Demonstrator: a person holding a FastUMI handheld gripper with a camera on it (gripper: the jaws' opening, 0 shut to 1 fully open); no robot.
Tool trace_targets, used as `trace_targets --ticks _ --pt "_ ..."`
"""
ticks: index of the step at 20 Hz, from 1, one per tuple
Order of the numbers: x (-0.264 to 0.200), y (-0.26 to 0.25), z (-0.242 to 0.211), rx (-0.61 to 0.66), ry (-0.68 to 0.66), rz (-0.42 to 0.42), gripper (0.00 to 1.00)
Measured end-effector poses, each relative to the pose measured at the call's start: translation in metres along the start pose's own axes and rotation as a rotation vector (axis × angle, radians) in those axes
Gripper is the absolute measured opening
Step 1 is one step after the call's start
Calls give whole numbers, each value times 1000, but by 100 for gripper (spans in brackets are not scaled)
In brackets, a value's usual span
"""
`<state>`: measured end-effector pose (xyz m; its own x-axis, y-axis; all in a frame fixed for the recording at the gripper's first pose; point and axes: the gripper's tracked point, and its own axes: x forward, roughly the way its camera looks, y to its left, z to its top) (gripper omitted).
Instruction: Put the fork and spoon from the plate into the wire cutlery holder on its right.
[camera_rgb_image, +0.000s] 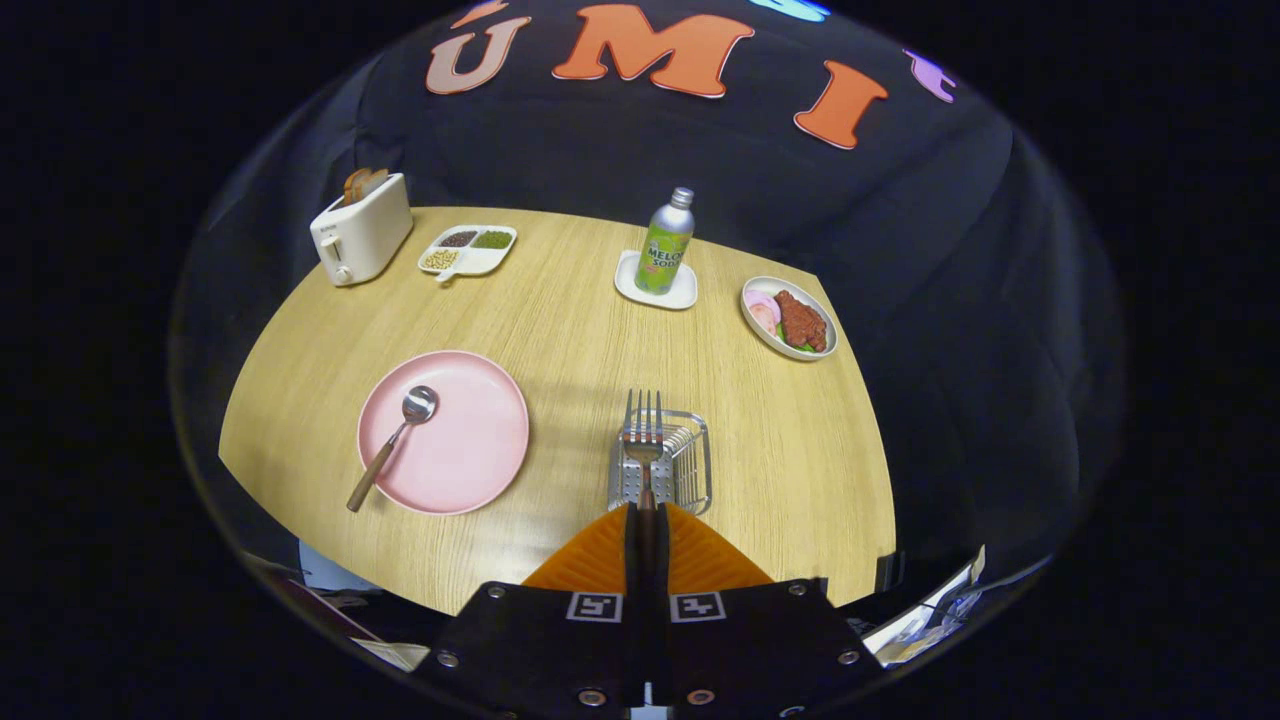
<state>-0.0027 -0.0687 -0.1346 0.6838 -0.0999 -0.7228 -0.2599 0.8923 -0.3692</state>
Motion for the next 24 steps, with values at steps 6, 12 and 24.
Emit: trace_targets --ticks 6,12,24 --pt "15 -3 -15 -94 193 63 3" --pt "34 -11 -13 -181 338 86 3" --pt "78 -3 -11 -265 478 139 4"
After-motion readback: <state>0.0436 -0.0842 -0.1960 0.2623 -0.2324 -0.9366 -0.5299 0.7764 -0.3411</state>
